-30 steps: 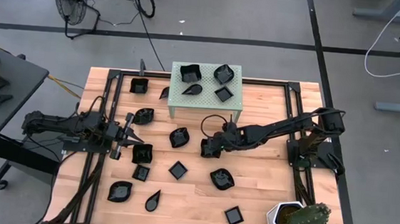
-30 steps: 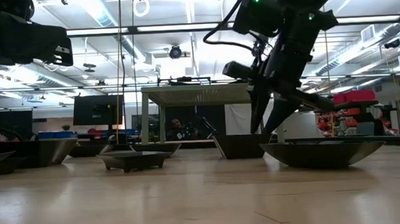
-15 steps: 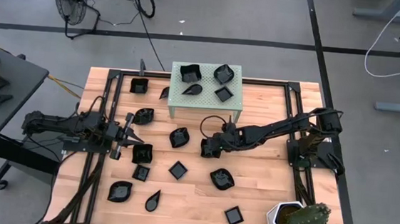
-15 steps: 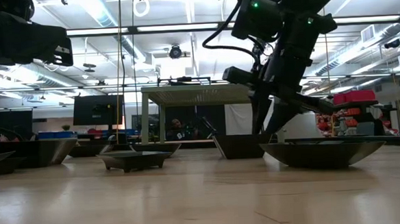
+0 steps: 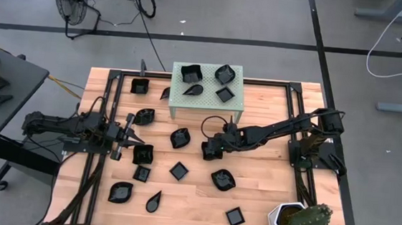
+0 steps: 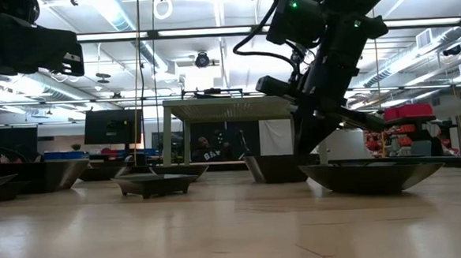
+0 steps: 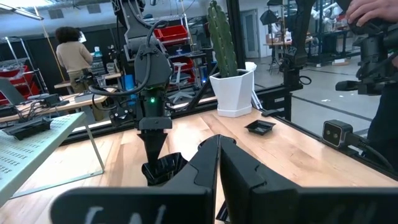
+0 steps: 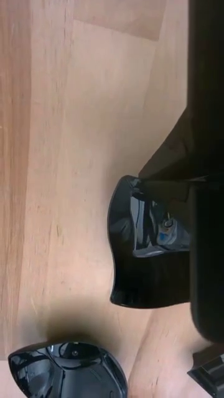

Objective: Pick & Place Mini shaped plates
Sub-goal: Stack the distorted square plate on top of the distorted square plate on the shelf

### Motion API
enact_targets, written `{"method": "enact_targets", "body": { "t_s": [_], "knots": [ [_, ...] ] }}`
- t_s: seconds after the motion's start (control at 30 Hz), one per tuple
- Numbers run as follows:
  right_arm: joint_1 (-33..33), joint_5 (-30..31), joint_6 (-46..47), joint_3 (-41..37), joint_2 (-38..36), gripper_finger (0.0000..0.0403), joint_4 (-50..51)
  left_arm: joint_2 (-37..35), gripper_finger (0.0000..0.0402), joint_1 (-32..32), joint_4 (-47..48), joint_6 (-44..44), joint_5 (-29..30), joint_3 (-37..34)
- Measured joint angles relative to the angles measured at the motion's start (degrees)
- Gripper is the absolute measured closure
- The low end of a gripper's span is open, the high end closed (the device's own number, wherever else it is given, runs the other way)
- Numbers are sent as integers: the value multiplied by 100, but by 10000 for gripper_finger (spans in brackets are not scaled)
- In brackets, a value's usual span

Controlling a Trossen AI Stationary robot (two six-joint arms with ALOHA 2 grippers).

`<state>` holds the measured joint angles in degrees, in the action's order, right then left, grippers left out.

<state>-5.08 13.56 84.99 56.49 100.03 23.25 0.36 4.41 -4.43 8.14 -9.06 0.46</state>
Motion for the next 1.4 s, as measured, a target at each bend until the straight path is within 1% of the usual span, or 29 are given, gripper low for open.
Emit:
{"method": "enact_targets", "body": {
  "t_s": [0.2, 0.37, 0.6, 0.73, 1.0, 1.17, 1.3, 1.4],
  "knots": [
    [0, 2, 0, 4, -72, 401, -66, 0, 378, -1, 0, 0, 0, 1],
    [0, 4, -9, 221, -331, 402, -71, 0, 378, 0, 0, 0, 0, -1],
    [23, 125, -143, 804, -634, 402, -86, 0, 378, 0, 0, 0, 0, 0],
    [135, 190, -552, 1355, -649, 403, -74, 0, 378, 1, -2, 0, 0, 1],
    [541, 191, -1408, 2612, -645, 403, -92, 0, 378, 1, 0, 0, 0, 1],
    [929, 178, -1889, 3206, -645, 403, 1, 0, 378, 0, -2, 0, 0, 0],
    [1366, -89, -2280, 3582, -640, 403, 10, 0, 378, 1, -2, 0, 0, 1],
    [1728, -403, -2504, 3854, -638, 403, 48, 0, 378, 1, -2, 0, 0, 1]
  ]
}}
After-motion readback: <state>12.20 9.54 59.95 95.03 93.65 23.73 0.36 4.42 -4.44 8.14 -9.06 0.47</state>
